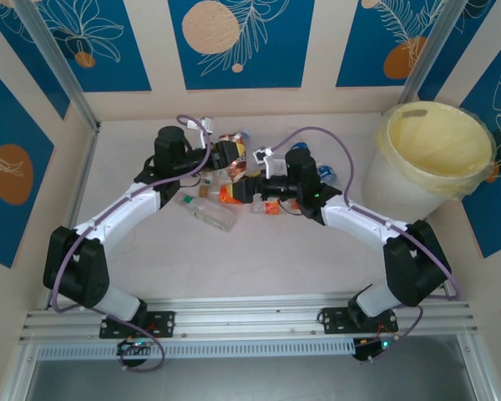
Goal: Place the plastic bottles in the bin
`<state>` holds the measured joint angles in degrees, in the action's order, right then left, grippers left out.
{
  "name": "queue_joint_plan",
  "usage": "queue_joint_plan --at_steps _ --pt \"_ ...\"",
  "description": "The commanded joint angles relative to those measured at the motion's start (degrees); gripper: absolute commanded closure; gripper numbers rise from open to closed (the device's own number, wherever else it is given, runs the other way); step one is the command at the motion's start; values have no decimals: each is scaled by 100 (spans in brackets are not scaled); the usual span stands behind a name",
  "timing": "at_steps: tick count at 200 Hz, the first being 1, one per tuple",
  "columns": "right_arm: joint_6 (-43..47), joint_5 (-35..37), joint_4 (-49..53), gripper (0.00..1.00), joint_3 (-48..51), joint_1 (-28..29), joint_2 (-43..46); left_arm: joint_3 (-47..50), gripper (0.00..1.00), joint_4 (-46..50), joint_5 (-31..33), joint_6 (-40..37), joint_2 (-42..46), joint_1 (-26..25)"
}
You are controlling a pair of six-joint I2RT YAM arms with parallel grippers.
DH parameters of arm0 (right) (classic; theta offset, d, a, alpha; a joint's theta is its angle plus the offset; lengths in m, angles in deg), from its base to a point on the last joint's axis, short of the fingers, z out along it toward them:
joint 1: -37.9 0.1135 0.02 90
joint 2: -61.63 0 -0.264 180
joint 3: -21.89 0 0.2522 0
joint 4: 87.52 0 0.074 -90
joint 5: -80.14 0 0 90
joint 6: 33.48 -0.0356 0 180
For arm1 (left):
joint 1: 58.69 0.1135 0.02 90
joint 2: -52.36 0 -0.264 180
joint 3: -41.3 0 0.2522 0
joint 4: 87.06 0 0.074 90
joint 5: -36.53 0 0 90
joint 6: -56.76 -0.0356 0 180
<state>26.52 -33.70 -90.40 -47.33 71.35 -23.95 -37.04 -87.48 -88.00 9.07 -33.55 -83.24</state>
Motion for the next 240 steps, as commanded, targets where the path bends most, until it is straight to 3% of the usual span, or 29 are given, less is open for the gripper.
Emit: queue_joint_plan --at_steps 1,40,67,99,138,162,177,201,240 --pt "-331 -72 -408 17 -270 29 -174 -196 60 -241 -200 12 -59 -49" --pt "-562 -116 -915 49 -224 29 -303 -201 59 -185 -152 -59 -83 -49" --pt "-451 123 -688 75 -219 2 -275 -205 47 -21 45 -89 -53 -49" --pt "-482 133 -526 75 -219 -45 -293 0 0 -179 189 -81 42 -40" --pt "-483 647 258 74 -337 -143 -285 411 0 -787 432 -186 316 -4" --pt "-645 1004 542 74 -197 -320 -220 778 0 -886 1203 -496 626 -5" --pt "-629 1149 705 74 -123 -444 -95 924 0 -631 1693 -719 763 -1" --pt "-258 1370 1362 74 -194 -646 182 700 0 214 1698 -1217 768 -11" --pt "708 1905 2564 73 -577 -1022 737 797 0 337 2172 -1261 774 -7"
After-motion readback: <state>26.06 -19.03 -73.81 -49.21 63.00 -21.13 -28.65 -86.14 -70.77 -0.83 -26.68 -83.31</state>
